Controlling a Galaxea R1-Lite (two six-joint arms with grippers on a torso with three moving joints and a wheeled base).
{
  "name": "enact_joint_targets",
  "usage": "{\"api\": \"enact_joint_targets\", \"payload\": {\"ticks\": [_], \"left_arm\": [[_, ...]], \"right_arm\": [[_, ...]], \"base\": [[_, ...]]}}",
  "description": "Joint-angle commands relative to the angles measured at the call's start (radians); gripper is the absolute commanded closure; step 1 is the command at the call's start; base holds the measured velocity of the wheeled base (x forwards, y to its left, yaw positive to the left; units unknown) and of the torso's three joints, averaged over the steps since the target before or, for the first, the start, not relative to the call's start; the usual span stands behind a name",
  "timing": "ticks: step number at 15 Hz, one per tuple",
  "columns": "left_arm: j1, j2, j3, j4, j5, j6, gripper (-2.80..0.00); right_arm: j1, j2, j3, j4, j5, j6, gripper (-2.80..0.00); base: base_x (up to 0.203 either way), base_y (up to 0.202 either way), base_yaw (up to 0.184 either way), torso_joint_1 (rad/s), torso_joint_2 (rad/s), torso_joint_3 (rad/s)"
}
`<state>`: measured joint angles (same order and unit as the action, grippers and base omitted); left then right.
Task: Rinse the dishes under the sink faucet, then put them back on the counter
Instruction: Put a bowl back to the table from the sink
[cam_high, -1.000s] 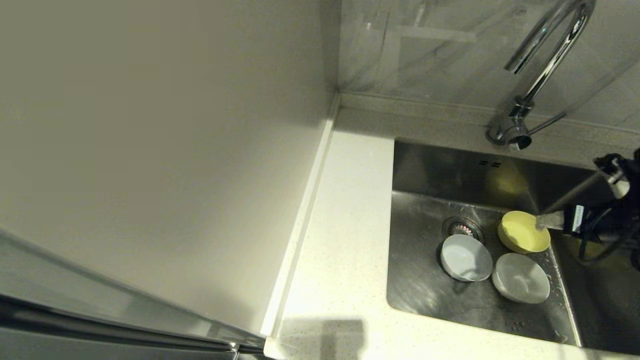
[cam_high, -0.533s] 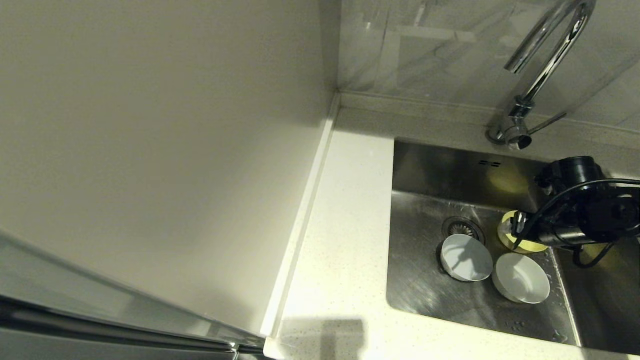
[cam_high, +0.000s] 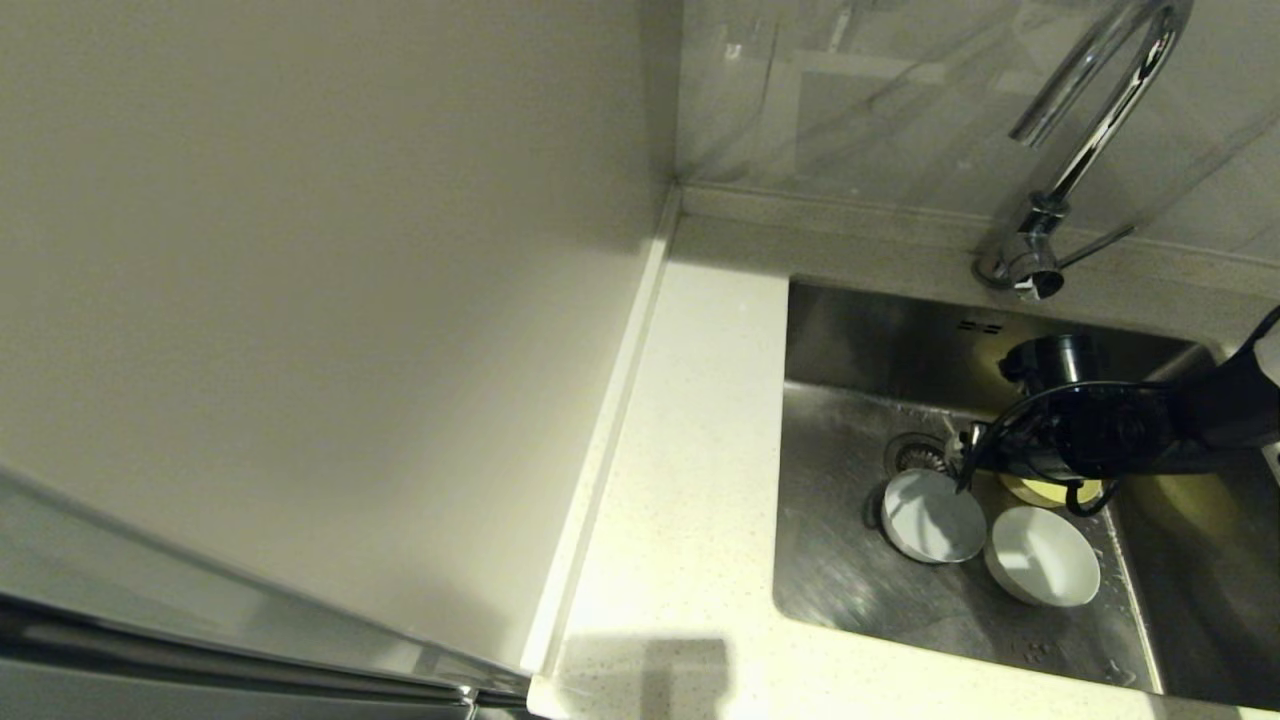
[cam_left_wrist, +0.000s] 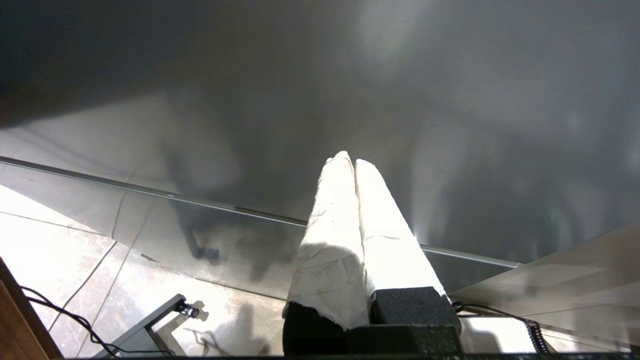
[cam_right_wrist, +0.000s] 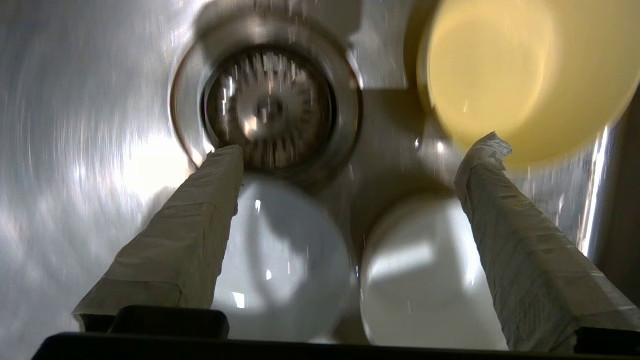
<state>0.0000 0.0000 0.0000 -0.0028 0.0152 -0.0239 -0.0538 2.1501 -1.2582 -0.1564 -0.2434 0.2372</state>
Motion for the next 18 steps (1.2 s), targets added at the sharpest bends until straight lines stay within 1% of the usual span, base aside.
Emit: {"api": "enact_joint_targets", "payload": {"ticks": [1,5,7,9,12,15,18], "left_arm": [[0.000,-0.003,0.000,0.000,0.000,-0.001,0.00],[0.000,-0.004,0.000,0.000,0.001,-0.001,0.00],[0.000,-0.003,0.000,0.000,0.001,-0.001,0.00],[0.000,-0.003,0.000,0.000,0.000,-0.001,0.00],[0.000,-0.003,0.000,0.000,0.000,-0.001,0.00],[0.000,-0.003,0.000,0.000,0.000,-0.001,0.00],[0.000,-0.003,0.000,0.000,0.001,-0.001,0.00]], "right_arm": [[-0.001,0.072,-0.073,-0.002,-0.034,-0.006,-2.80],[-0.032,0.086,-0.093,0.000,-0.048,-0.033,-2.80],[-0.041,0.109,-0.114,-0.003,-0.080,-0.043,-2.80],[-0.043,0.128,-0.138,-0.004,-0.089,-0.044,-2.80],[-0.043,0.179,-0.192,-0.006,-0.139,-0.042,-2.80],[-0.043,0.219,-0.245,-0.005,-0.161,-0.044,-2.80],[-0.044,0.236,-0.257,-0.005,-0.170,-0.044,-2.80]], "base": [[0.000,0.000,0.000,0.000,0.00,0.000],[0.000,0.000,0.000,0.000,0.00,0.000],[0.000,0.000,0.000,0.000,0.00,0.000],[0.000,0.000,0.000,0.000,0.00,0.000],[0.000,0.000,0.000,0.000,0.00,0.000],[0.000,0.000,0.000,0.000,0.00,0.000],[0.000,0.000,0.000,0.000,0.00,0.000]]}}
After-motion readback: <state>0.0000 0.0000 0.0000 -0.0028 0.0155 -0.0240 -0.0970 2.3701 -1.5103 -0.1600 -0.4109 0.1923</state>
